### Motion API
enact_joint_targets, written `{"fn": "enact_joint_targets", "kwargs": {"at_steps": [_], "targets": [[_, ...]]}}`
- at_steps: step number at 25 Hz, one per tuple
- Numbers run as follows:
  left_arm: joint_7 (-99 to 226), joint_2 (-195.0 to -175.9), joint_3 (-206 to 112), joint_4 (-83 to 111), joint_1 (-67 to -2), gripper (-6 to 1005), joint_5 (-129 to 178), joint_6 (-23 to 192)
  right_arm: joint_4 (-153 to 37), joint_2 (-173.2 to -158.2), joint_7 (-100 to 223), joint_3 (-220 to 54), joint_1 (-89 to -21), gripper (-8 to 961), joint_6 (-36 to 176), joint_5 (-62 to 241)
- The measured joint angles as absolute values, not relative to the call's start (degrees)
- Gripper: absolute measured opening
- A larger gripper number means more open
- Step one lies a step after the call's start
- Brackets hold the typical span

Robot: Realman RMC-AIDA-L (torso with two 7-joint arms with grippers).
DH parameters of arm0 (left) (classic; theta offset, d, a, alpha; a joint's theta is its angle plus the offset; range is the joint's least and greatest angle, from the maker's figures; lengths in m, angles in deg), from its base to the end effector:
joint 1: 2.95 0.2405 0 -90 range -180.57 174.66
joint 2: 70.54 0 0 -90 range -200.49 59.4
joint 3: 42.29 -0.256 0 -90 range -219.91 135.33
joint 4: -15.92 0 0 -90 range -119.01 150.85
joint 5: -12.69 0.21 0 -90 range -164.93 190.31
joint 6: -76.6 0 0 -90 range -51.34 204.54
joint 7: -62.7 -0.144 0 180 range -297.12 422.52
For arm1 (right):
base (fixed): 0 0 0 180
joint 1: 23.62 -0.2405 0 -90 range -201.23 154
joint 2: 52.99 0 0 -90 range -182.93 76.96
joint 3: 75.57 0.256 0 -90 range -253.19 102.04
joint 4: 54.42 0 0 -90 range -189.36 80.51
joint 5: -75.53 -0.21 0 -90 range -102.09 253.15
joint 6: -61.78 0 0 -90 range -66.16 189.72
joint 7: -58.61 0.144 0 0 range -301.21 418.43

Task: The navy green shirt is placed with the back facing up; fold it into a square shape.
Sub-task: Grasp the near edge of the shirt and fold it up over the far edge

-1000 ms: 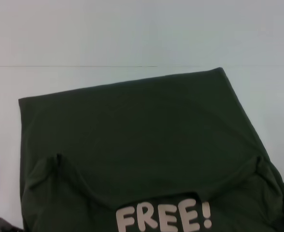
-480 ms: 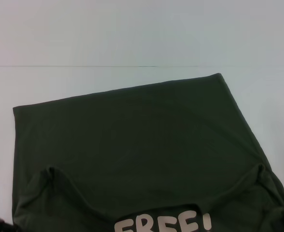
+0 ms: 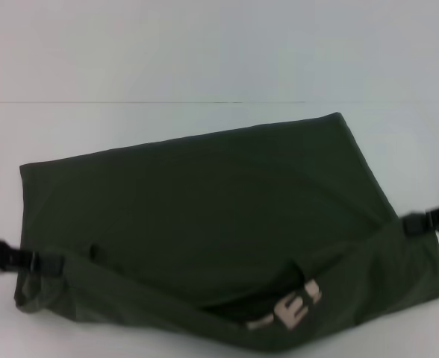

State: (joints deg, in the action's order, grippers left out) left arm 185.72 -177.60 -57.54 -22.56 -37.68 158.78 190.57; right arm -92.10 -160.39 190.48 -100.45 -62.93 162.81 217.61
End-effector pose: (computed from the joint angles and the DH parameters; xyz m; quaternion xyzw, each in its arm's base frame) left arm -0.3034 0.2993 0.1003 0.8032 0.5761 0.1507 0.0171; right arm 0.2862 0.3489 0.0857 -0.7939 0.5957 0.1135 0.0452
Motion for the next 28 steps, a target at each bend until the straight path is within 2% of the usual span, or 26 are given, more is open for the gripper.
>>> {"fn": "enact_joint_targets", "kwargs": {"at_steps": [6,9,13,16,17,20,22,24,28], "targets": [[188.78,-177.66,-53.07,-22.21,-36.99,68,155.29,180.4,-88.98,-160.67,192.63,-100.35,-64.58,56,151.65,210.65],[189.04,-178.1,-52.39,-20.4,-36.52,68,153.04,173.9,-86.77,-161.34,192.3,-100.67,-65.11,56,144.42,206.63],[186.95,-179.42,-52.53,-17.39,-36.16,67,148.51,166.5,-84.92,-163.36,190.52,-101.03,-66.2,56,135.21,202.32],[186.11,-180.43,-52.72,-16.97,-36.17,67,147.64,163.46,-84.72,-165.48,189.11,-101.46,-67.35,56,129.4,201.5],[185.2,-181.77,-52.69,-16.89,-36.37,67,147.04,159.95,-84.7,-166.22,188.67,-101.66,-67.71,57,127.99,201.5],[183.95,-183.13,-52.7,-16.81,-36.43,67,145.43,155.88,-84.61,-168.35,186.97,-102.37,-68.38,57,122.35,201.47],[183.95,-183.13,-52.7,-16.81,-36.43,67,145.43,155.88,-84.58,-169.47,185.48,-102.5,-68.75,57,119.19,201.11],[182.46,-184.51,-52.73,-16.67,-36.32,67,143.32,150.51,-84.3,-170.39,183.1,-102.64,-69.06,58,116.16,200.19],[181.01,-185.76,-52.79,-16.49,-36.3,67,142.43,145.41,-82.99,-171.78,178.37,-102.83,-69.33,58,111.73,196.66]]}}
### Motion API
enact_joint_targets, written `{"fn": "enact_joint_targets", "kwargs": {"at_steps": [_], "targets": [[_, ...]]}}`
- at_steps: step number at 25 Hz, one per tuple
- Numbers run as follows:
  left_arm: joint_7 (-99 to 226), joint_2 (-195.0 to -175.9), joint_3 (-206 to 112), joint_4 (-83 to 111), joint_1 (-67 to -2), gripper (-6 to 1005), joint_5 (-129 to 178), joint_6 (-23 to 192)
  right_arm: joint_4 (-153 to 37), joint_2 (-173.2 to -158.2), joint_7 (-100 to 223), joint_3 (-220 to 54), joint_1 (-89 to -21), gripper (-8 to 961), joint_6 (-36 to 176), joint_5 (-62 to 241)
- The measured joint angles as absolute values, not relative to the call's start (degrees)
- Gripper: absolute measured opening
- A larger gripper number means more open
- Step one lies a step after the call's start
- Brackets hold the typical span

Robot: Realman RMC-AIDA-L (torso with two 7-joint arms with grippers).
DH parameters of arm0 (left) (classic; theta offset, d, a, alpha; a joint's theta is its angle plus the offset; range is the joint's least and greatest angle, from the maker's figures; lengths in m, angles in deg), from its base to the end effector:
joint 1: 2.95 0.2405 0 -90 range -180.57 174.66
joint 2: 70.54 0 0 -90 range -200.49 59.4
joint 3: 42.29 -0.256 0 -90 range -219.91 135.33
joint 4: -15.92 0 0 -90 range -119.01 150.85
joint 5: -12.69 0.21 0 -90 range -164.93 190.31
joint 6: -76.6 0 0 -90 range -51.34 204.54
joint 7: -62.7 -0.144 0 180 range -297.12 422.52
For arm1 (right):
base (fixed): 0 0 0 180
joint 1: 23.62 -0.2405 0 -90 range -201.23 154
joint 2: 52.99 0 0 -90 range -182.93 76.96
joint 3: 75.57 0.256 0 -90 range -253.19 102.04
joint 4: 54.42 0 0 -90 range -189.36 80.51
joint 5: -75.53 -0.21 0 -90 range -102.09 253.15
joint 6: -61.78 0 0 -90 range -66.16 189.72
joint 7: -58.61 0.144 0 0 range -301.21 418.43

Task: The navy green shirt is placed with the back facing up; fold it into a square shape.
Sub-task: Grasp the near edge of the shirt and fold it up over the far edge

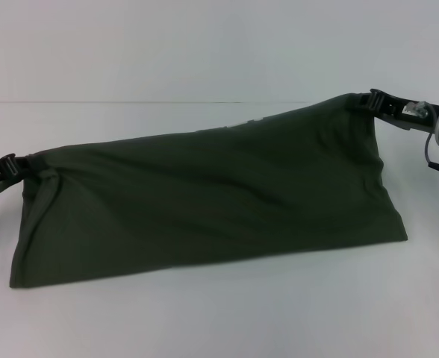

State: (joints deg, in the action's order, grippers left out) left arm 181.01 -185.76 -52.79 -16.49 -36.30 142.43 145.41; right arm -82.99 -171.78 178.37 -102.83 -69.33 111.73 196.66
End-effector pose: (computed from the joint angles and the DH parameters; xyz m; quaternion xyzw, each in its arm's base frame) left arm -0.3499 0.3666 0.0610 -0.6726 -0.6144 -0.2938 0.2896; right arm 0.2587 0.4474 0.0120 -0.7206 0.5563 0.2762 0.3083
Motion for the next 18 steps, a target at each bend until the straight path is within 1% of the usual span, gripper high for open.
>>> {"fn": "enact_joint_targets", "kwargs": {"at_steps": [2,3,4,7,11,18], "targets": [[180.1,-186.46,-52.78,-16.45,-36.3,67,141.73,143.44,-81.64,-172.06,175.98,-102.88,-69.43,59,110.06,193.54],[180.1,-186.46,-52.78,-16.45,-36.3,68,141.73,143.44,-81.34,-172.11,175.5,-102.89,-69.45,59,109.73,192.86],[179.02,-187.13,-52.78,-16.43,-36.4,68,140.91,141.46,-80.81,-172.2,174.54,-102.91,-69.55,59,109.05,191.6],[177.36,-187.84,-52.77,-16.42,-36.59,68,139.95,139.5,-79.33,-172.44,172.03,-102.91,-69.97,59,107.22,188.74],[174.4,-189.02,-52.88,-16.37,-36.93,67,138.19,135.78,-77.05,-172.52,168.48,-102.91,-70.37,60,105.59,185.32],[171.64,-189.39,-52.92,-15.04,-37.83,67,136.86,132.99,-74.57,-172.87,164.07,-102.91,-70.99,61,103.13,181.7]]}}
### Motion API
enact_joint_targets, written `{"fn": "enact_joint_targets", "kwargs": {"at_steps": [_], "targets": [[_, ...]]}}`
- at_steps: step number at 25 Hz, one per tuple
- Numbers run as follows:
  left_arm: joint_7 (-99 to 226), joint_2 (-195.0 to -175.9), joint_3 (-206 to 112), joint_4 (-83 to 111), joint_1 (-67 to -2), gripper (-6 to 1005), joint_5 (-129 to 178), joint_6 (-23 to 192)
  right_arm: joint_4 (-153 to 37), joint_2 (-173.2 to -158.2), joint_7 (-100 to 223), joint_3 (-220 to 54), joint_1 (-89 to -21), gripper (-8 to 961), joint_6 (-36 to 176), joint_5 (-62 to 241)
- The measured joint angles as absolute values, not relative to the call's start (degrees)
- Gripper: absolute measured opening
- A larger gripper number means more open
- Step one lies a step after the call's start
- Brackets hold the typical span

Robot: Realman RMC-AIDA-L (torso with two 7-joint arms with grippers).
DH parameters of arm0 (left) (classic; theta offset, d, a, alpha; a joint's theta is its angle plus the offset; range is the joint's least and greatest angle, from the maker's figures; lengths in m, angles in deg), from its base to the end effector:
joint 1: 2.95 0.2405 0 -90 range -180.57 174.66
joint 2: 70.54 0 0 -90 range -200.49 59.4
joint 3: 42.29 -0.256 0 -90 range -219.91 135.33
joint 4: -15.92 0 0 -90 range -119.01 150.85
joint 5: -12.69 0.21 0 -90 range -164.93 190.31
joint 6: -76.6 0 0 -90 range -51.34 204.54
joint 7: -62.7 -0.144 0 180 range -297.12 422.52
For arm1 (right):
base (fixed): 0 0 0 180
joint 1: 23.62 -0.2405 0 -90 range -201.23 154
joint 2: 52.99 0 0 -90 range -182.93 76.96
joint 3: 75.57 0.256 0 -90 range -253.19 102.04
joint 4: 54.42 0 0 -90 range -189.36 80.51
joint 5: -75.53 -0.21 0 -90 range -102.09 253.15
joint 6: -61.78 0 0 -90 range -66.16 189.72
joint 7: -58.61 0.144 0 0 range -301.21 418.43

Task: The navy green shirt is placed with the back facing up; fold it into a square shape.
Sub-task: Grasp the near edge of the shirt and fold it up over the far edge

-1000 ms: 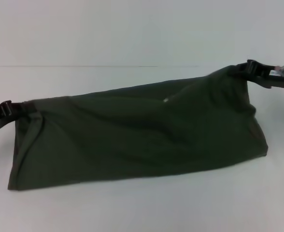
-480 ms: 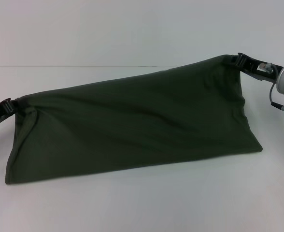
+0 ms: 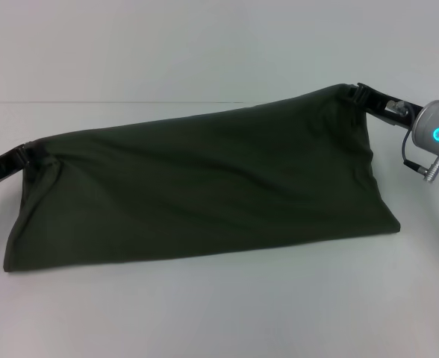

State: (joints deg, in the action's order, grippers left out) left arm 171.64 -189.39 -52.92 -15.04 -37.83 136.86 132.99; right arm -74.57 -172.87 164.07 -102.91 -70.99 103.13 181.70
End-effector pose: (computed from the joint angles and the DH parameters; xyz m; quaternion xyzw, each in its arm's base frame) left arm -0.3502 0.3835 0.0429 -0.6619 -0.5832 -0.2924 0.3690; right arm 0.2539 0.4532 -0.0115 -0.6959 0.5481 0.3152 0.3407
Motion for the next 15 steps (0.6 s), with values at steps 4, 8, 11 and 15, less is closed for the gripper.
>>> {"fn": "enact_joint_targets", "kwargs": {"at_steps": [4,8,11,15], "targets": [[171.03,-189.45,-52.93,-14.98,-38.41,68,135.96,132.27,-74.39,-172.97,163.01,-102.91,-71.01,62,103.02,180.37],[170.65,-189.53,-52.93,-14.95,-38.68,68,135.43,131.42,-74.27,-172.98,162.25,-102.91,-71.08,62,102.95,179.75],[170.11,-189.97,-52.92,-14.93,-38.99,68,135.36,130.08,-73.73,-173.08,161.65,-102.9,-71.47,63,102.22,179.53],[169.36,-190.49,-52.92,-14.93,-39.28,67,134.93,128.77,-71.97,-173.13,159.99,-102.9,-72.47,63,99.19,179.22]]}}
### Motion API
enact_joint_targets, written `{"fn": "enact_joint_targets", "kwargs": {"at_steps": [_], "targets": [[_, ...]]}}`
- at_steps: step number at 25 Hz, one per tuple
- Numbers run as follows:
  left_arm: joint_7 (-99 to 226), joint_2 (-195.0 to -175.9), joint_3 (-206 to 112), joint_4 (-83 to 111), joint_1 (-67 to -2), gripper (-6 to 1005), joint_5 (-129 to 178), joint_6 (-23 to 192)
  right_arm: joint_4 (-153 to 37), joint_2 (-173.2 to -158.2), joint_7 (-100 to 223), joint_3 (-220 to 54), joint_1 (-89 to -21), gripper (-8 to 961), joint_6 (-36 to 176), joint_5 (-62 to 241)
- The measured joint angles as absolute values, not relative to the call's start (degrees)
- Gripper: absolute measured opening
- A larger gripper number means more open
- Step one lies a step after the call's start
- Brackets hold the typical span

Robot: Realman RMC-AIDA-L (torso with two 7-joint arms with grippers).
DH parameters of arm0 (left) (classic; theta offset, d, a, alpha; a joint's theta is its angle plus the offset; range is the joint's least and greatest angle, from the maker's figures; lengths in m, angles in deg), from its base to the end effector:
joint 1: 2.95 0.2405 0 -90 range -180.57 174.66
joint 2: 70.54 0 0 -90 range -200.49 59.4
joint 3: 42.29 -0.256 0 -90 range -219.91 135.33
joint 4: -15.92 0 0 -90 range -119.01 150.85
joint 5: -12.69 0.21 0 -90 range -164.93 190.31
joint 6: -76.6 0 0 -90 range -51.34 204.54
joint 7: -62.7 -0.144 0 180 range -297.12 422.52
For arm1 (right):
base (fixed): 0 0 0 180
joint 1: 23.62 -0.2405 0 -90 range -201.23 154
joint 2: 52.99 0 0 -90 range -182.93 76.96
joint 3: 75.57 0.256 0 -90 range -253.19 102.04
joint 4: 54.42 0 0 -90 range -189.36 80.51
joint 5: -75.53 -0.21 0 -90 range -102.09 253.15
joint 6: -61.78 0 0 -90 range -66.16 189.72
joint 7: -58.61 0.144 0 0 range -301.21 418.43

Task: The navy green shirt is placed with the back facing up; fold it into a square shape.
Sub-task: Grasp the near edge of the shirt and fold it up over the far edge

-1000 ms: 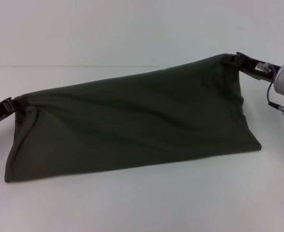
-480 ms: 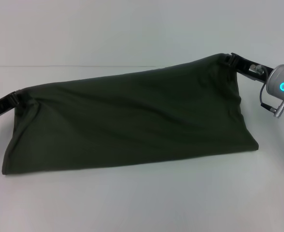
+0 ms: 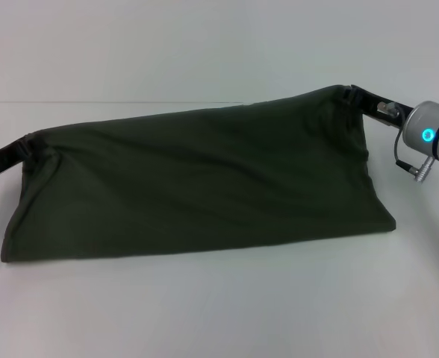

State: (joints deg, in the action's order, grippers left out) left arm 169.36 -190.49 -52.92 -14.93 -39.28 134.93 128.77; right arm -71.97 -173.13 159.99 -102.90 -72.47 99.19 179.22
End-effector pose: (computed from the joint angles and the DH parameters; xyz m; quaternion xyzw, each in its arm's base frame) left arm -0.3449 0.3941 0.0398 -0.6560 -0.5732 -0.2935 0.3937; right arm 0.2514 0.4569 -0.0202 -0.6947 0.5443 0.3050 0.3579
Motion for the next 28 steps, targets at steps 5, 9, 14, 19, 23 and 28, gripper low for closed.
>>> {"fn": "enact_joint_targets", "kwargs": {"at_steps": [5,9,14,19,23,28], "targets": [[166.55,-191.41,-52.92,-14.87,-39.42,85,132.1,126.93,-70.57,-173.28,154.76,-102.83,-73.8,64,97.95,178.82],[164.67,-192.38,-52.92,-14.85,-39.82,108,130.63,124.53,-69.29,-173.41,148.8,-102.83,-74.41,65,96.99,174.42],[163.32,-194.16,-52.91,-14.6,-40.34,138,128.12,119.0,-67.8,-173.38,142.12,-102.86,-74.32,148,96.86,168.01],[159.1,-194.34,-52.93,-12.55,-40.78,167,125.11,117.77,-67.64,-173.24,141.41,-102.9,-74.11,346,97.05,167.19],[156.71,-194.31,-52.92,-11.79,-41.13,191,124.19,117.06,-67.61,-173.22,141.31,-102.86,-73.96,493,97.11,167.17],[156.6,-194.12,-52.67,-12.0,-40.71,415,123.65,117.14,-67.82,-173.15,141.22,-102.5,-72.29,788,99.98,167.13]]}}
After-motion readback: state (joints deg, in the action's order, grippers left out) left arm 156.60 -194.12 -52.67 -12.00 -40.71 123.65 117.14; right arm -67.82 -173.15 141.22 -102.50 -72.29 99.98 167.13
